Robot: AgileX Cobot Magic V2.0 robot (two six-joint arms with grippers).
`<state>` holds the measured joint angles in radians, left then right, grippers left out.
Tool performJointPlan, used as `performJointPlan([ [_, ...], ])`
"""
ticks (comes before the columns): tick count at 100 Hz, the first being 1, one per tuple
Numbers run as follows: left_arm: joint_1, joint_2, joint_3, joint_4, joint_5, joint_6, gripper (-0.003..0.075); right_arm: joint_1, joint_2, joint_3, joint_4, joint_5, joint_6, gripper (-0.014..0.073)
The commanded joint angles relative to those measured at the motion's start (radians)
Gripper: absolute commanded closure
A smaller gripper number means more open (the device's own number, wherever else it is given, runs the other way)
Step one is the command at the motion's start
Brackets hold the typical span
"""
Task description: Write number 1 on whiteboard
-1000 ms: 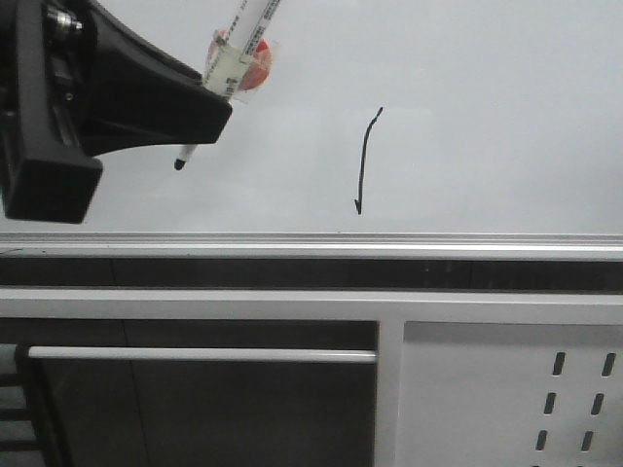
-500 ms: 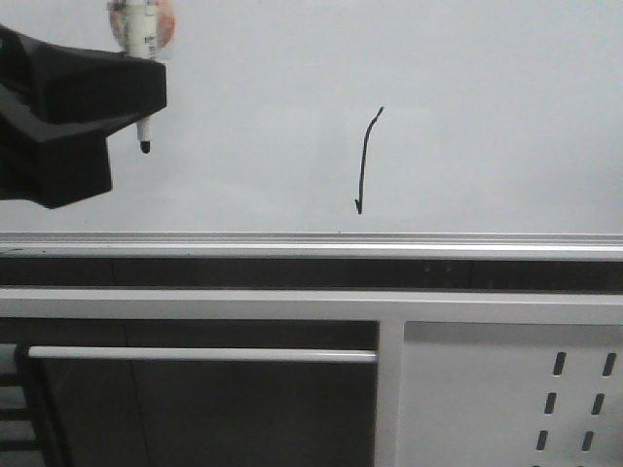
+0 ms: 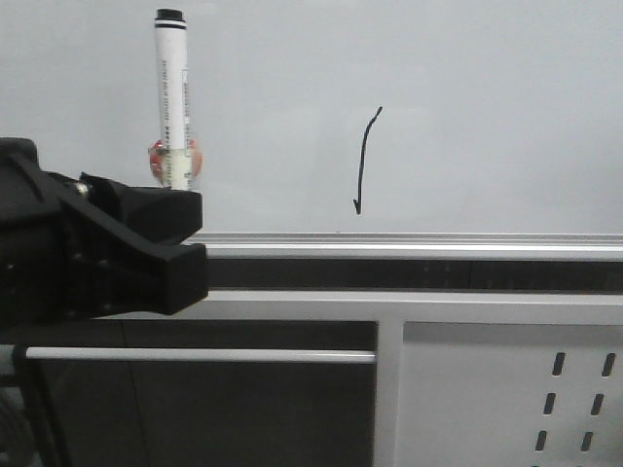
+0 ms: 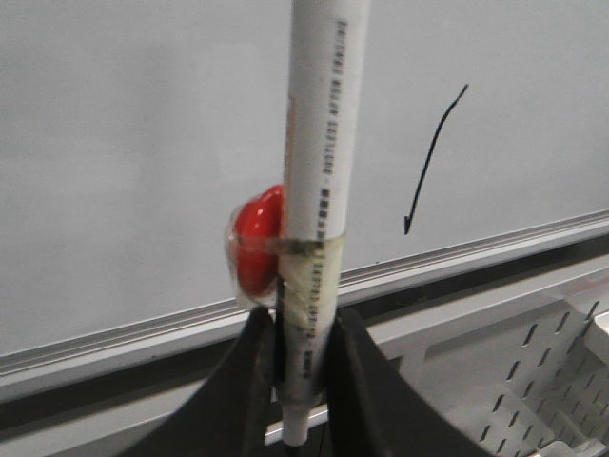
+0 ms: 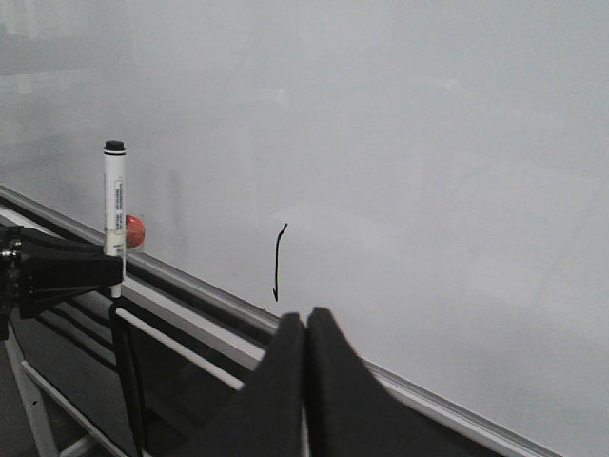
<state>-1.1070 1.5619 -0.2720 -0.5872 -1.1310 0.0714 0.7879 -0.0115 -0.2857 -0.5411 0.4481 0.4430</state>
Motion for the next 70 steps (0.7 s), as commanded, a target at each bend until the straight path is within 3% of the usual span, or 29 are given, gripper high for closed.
performJointPlan([
  [1,-0.007,-0.013,-0.028,0.048,-0.234,-0.017,0.0738,-0.008,-0.003,-0.022,-0.02,-0.075,-0.001,0.0665],
  [15,0.057,0.001,-0.031,0.187,-0.234,-0.027,0.0738,-0.008,-0.003,-0.022,-0.02,-0.075,-0.001,0.0665],
  [70,0.496,0.028,-0.031,0.888,-0.234,-0.266,0.0738,-0.008,-0.003,-0.022,-0.02,-0.075,-0.001,0.0665],
])
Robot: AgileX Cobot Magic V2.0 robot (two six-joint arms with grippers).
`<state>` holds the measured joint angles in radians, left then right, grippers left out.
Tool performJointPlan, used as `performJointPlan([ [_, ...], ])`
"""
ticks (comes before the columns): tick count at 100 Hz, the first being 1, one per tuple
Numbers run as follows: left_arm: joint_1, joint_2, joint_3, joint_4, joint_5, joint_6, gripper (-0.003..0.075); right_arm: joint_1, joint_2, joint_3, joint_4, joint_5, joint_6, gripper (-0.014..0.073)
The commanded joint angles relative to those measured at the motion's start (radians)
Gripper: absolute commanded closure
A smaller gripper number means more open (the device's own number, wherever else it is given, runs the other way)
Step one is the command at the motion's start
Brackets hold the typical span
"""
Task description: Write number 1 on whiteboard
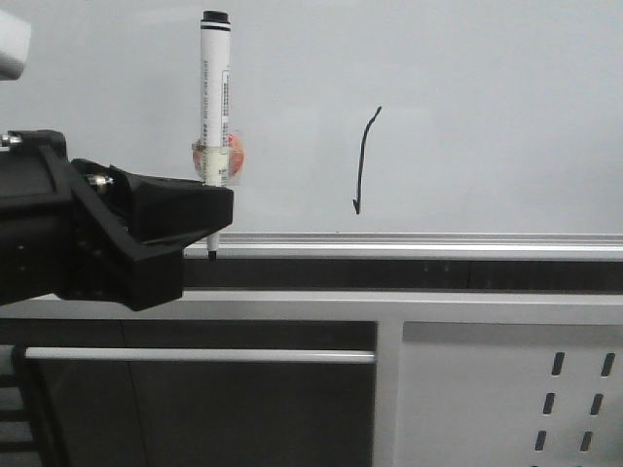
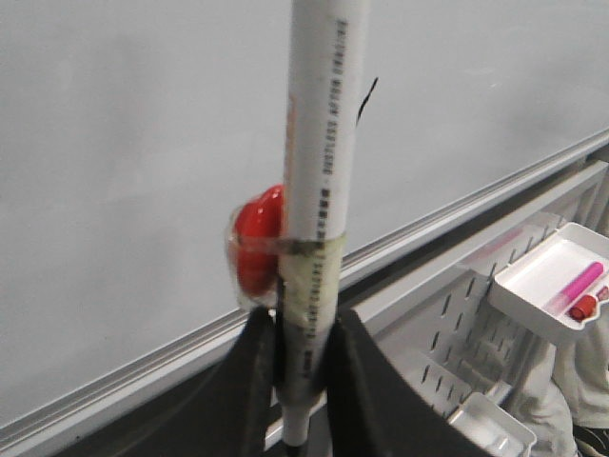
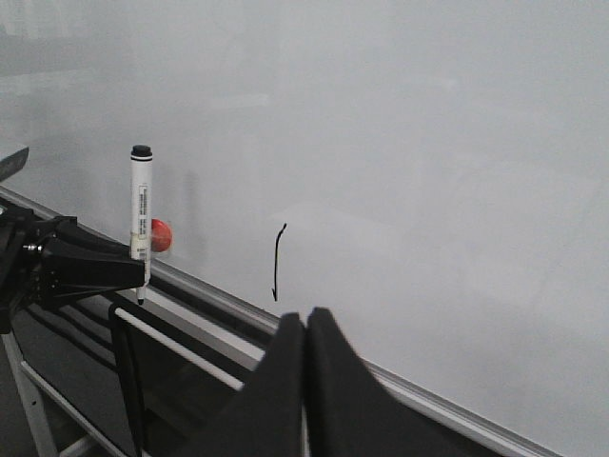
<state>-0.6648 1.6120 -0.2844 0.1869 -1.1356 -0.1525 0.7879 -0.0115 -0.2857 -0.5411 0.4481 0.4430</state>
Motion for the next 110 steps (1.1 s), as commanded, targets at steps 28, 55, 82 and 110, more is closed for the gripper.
performJointPlan([
  [28,0.211,-0.022,-0.05,0.433,-0.229,-0.111,0.0738,-0.008,-0.003,-0.022,-0.02,-0.075,-0.001,0.0665],
  [55,0.329,-0.01,-0.118,0.608,-0.227,-0.201,0.0738,-0.008,-0.003,-0.022,-0.02,-0.075,-0.001,0.0665],
  [82,0.354,0.053,-0.162,0.642,-0.227,-0.254,0.0738,-0.008,-0.003,-0.022,-0.02,-0.075,-0.001,0.0665],
  [110,0.354,0.093,-0.201,0.639,-0.227,-0.258,0.0738,-0.008,-0.003,-0.022,-0.02,-0.075,-0.001,0.0665],
])
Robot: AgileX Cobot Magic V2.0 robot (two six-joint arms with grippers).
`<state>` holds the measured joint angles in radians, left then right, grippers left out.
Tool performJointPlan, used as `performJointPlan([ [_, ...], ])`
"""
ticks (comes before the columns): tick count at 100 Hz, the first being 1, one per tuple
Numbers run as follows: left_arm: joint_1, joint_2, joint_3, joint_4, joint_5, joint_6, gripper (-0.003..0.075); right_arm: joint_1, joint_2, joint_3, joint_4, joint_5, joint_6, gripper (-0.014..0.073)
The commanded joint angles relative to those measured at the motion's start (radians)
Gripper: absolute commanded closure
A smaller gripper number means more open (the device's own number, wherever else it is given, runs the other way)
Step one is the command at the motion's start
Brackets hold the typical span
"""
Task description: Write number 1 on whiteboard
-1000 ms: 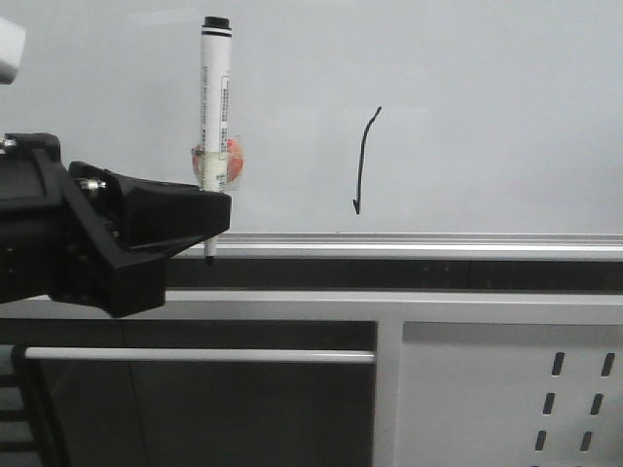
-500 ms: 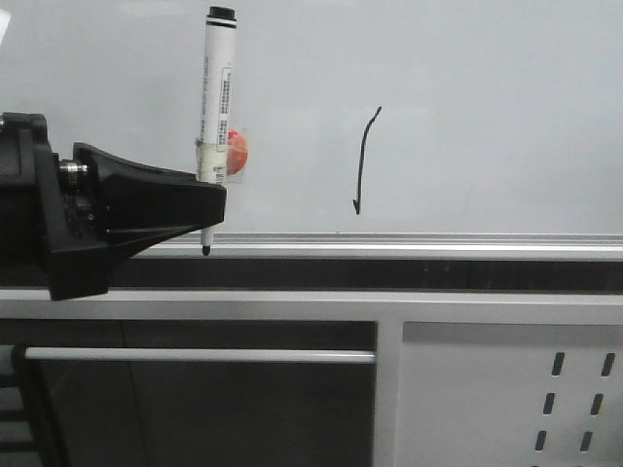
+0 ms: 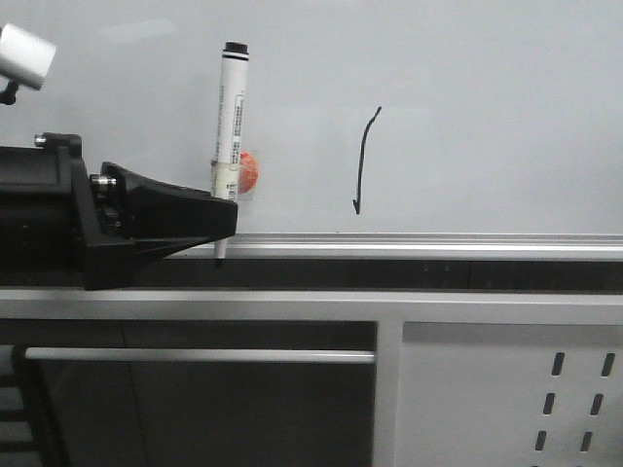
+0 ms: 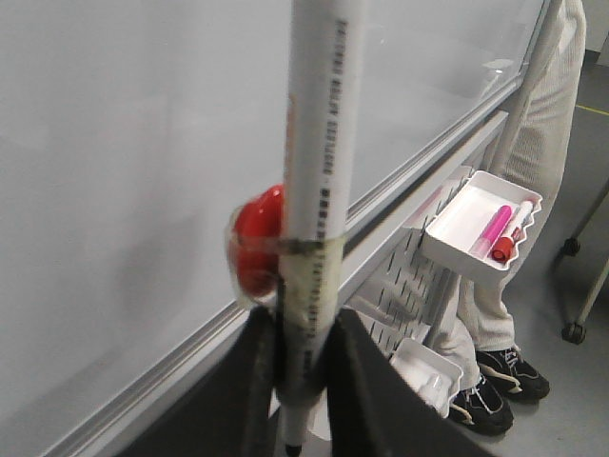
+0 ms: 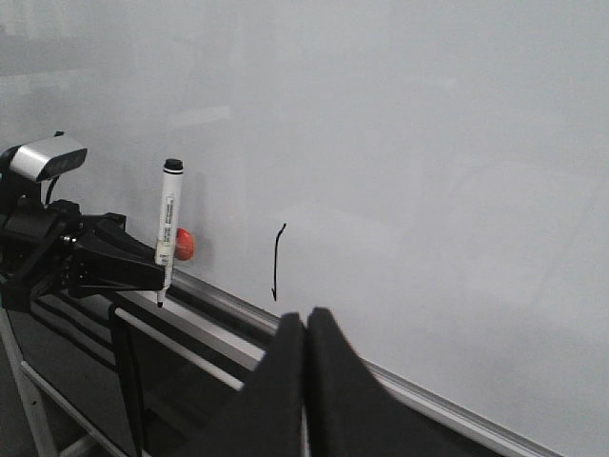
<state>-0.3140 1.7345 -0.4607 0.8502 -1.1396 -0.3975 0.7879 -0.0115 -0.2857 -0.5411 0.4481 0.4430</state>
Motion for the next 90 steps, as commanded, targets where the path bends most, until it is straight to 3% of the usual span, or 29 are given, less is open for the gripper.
performJointPlan([
  [1,0.003,-0.029,-0.024,-0.026,-0.223,-0.013,0.0738,-0.008,-0.003,-0.022,-0.02,-0.075,-0.001,0.0665],
  [90,0.003,-0.017,-0.06,-0.081,-0.223,-0.058,0.0738,-0.008,-0.003,-0.022,-0.02,-0.075,-0.001,0.0665],
])
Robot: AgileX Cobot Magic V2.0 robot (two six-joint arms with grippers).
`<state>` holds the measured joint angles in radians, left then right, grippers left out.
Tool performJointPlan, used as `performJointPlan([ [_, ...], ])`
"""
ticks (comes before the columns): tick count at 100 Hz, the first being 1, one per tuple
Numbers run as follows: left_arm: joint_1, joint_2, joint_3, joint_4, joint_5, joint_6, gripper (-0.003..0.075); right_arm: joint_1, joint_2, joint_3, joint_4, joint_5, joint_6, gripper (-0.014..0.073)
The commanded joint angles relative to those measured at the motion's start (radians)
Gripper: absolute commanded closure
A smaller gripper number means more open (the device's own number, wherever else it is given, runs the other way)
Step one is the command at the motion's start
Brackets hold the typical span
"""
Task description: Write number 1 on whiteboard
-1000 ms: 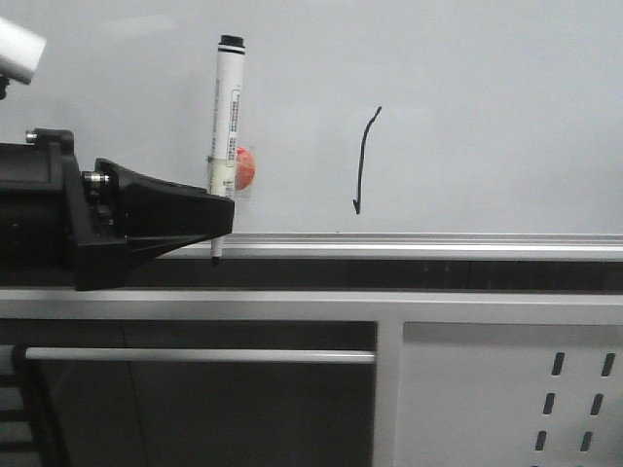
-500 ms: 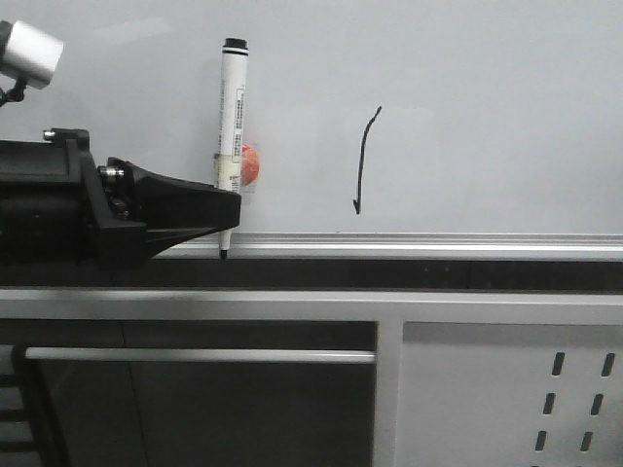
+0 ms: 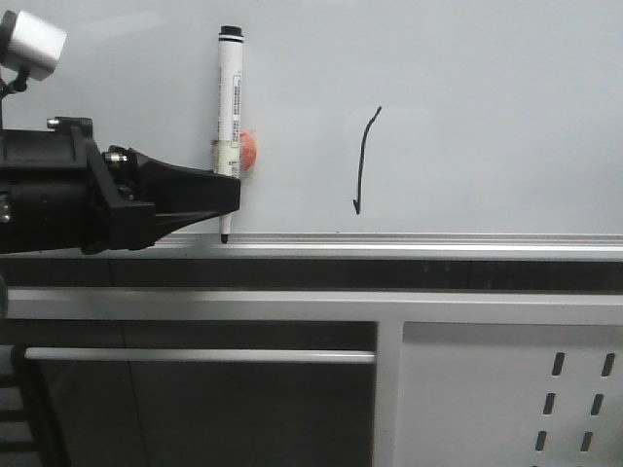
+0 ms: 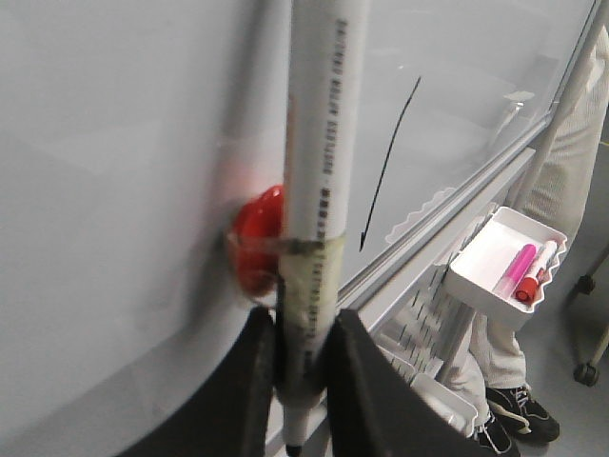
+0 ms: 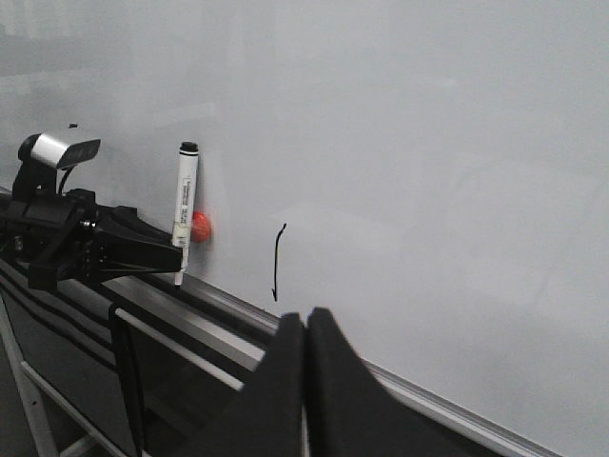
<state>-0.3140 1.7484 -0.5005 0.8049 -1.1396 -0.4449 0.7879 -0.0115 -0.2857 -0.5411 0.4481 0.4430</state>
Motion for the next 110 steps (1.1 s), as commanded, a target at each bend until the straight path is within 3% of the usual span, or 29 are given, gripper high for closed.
performJointPlan([
  [1,0.003,-0.031,-0.02,-0.035,-0.223,-0.01,0.0738,-0.008,-0.003,-0.022,-0.02,-0.075,-0.001,0.0665],
  [71,0.003,0.045,-0.081,-0.038,-0.223,-0.012,0.0738,-0.008,-0.003,-0.022,-0.02,-0.075,-0.001,0.0665],
  [110,0.005,-0.062,-0.081,-0.021,-0.223,-0.012,0.0738,-0.008,-0.003,-0.022,-0.02,-0.075,-0.001,0.0665],
])
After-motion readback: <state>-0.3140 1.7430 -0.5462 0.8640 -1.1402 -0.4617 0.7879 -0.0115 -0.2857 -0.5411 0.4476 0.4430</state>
